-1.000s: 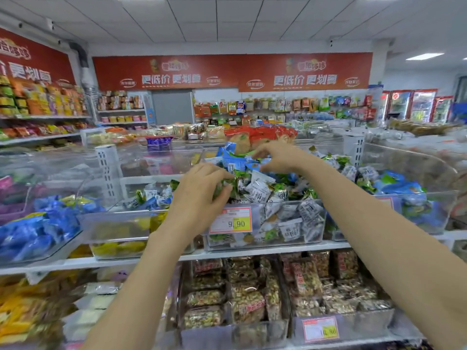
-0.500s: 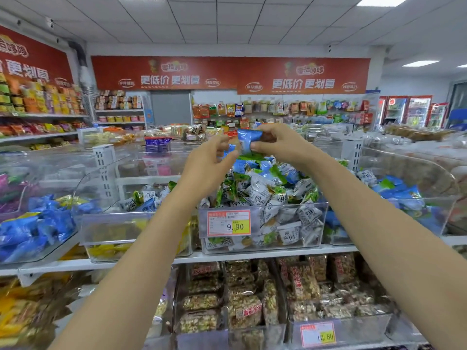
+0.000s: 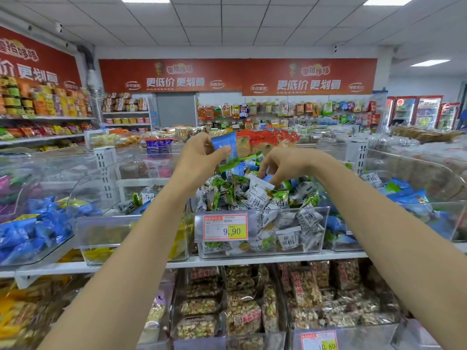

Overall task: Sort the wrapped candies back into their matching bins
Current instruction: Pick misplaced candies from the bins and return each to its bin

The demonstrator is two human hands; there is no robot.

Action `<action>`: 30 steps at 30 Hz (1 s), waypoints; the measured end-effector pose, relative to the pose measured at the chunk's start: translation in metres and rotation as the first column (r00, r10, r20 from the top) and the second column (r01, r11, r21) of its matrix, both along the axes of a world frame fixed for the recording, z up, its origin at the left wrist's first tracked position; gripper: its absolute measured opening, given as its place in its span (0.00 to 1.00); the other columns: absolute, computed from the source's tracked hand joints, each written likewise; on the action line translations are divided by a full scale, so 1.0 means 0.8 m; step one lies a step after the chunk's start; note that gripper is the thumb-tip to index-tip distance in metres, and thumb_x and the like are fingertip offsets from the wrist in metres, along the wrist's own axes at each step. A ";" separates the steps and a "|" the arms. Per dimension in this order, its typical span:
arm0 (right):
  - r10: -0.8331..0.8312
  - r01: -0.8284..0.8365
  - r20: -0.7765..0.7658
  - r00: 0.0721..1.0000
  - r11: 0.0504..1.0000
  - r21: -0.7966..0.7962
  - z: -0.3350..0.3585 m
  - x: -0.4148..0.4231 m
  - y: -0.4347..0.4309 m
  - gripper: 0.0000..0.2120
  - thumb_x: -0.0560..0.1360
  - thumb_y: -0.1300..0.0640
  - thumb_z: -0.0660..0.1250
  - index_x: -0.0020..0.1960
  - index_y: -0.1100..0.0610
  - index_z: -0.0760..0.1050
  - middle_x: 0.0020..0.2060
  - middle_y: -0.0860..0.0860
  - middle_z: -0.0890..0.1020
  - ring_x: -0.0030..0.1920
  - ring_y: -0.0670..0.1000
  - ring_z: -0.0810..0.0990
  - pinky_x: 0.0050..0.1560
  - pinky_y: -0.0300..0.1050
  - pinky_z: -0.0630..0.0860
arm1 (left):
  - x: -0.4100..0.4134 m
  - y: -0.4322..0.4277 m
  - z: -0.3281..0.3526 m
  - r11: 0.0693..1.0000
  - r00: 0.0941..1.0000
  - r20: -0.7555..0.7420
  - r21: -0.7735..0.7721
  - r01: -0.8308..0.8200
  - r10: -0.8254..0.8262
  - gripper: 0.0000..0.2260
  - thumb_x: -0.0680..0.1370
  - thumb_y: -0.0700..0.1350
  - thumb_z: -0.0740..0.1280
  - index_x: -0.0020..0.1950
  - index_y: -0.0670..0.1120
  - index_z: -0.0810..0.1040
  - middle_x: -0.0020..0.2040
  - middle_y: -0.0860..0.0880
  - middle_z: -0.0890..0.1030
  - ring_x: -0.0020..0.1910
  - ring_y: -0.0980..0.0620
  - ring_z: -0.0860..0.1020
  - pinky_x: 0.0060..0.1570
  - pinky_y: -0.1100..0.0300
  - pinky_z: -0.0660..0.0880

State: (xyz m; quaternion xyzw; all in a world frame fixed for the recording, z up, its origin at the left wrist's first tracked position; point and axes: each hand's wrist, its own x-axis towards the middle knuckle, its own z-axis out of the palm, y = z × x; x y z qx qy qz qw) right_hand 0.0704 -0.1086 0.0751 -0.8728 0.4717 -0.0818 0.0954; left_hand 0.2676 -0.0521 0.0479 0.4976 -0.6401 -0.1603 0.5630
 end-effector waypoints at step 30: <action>0.050 -0.041 0.386 0.921 0.999 -0.031 0.000 0.052 -0.061 0.07 0.71 0.61 0.75 0.39 0.57 0.77 0.33 0.48 0.74 0.33 0.47 0.71 0.39 0.42 0.69 | 0.046 -0.005 -0.004 0.995 0.997 0.026 -0.072 -0.068 0.070 0.13 0.73 0.53 0.74 0.44 0.45 0.77 0.39 0.41 0.75 0.37 0.48 0.73 0.40 0.53 0.72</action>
